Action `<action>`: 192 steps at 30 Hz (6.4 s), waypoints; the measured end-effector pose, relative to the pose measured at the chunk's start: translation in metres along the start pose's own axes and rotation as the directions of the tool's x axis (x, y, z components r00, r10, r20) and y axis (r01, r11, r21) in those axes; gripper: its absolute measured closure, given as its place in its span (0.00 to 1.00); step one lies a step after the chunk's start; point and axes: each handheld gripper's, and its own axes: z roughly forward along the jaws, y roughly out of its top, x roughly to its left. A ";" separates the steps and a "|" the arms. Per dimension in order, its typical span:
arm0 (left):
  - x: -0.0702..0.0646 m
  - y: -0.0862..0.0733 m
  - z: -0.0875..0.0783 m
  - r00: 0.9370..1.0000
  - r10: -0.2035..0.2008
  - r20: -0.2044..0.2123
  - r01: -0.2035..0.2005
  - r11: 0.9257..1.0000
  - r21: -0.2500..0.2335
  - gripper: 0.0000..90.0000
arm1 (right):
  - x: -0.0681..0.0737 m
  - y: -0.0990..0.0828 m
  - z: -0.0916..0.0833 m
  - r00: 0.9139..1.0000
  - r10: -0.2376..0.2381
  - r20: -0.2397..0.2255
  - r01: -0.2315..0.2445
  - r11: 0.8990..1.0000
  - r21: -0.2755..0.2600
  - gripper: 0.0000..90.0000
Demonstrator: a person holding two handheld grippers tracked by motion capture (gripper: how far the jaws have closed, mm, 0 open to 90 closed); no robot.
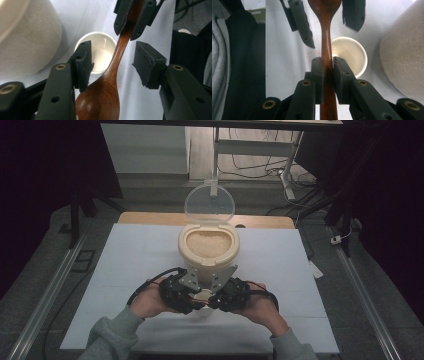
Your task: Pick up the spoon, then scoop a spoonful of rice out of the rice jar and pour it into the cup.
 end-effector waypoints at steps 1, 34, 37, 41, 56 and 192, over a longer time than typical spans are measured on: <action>0.000 0.000 0.001 1.000 0.003 0.006 -0.003 1.000 0.008 0.60 | 0.001 0.001 -0.001 1.000 -0.014 0.003 0.014 1.000 0.004 0.88; 0.005 -0.006 0.006 1.000 0.012 -0.008 -0.012 1.000 -0.016 0.89 | -0.008 -0.019 -0.033 0.972 0.176 0.157 -0.123 0.947 -0.298 0.55; 0.006 -0.007 0.003 1.000 0.002 -0.027 -0.003 0.999 -0.036 0.89 | -0.008 -0.023 -0.036 0.962 0.209 0.175 -0.142 0.933 -0.330 0.53; 0.007 -0.009 0.001 0.999 -0.011 -0.047 0.008 0.998 -0.058 0.89 | -0.009 -0.032 -0.042 0.933 0.299 0.200 -0.196 0.889 -0.414 0.48; 0.008 -0.012 -0.004 0.994 -0.044 -0.104 0.030 0.992 -0.126 0.89 | -0.008 -0.066 -0.039 0.853 0.499 0.154 -0.347 0.762 -0.546 0.38; -0.005 -0.174 -0.008 0.843 -0.492 -0.215 0.413 0.850 -0.326 0.25 | -0.030 -0.072 -0.110 0.819 0.573 -0.036 -0.260 0.315 -0.913 0.92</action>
